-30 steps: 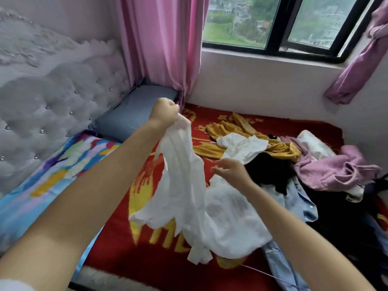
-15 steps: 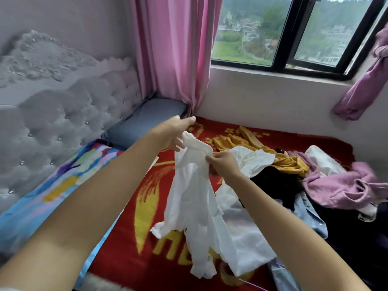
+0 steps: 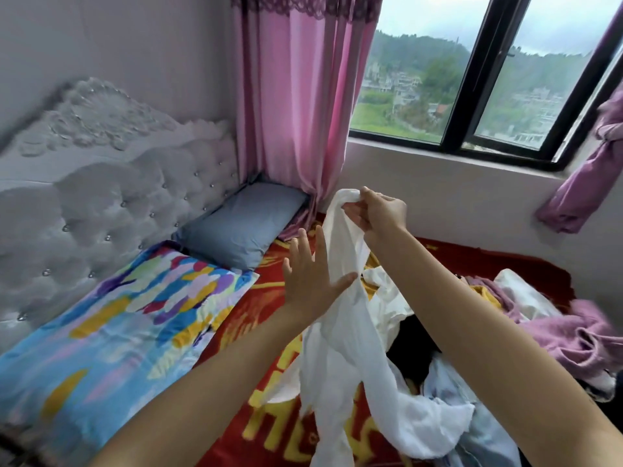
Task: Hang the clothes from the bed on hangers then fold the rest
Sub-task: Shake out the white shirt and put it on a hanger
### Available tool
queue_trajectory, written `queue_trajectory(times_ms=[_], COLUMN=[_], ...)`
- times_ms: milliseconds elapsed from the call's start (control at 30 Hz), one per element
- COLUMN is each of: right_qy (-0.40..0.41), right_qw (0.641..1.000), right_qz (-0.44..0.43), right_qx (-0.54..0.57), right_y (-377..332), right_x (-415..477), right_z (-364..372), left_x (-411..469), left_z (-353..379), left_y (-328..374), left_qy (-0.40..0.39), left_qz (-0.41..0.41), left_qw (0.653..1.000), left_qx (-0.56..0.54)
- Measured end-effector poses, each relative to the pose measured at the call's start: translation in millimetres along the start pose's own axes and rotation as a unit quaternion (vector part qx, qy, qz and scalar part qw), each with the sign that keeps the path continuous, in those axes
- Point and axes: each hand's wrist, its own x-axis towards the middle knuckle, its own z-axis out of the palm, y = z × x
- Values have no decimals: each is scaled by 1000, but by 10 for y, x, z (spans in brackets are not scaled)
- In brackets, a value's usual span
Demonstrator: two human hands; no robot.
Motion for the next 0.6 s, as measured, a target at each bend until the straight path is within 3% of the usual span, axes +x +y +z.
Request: queue_trajectory(times_ms=[133, 267, 467, 600], right_qy=[-31, -39, -41, -42], right_qw=[998, 996, 993, 990], right_qz=[-55, -76, -61, -45], right_qx=[-2, 8, 91, 129], right_y=[-196, -400, -625, -604], right_x=[-123, -184, -196, -198], right_z=[85, 34, -224, -379], left_x=[129, 190, 157, 106], left_z=[98, 196, 266, 335], left_y=[20, 6, -24, 253], left_qy=[34, 0, -57, -147], left_qz=[-23, -17, -14, 25], left_qw=[999, 1000, 986, 949], left_qx=[0, 13, -157, -277])
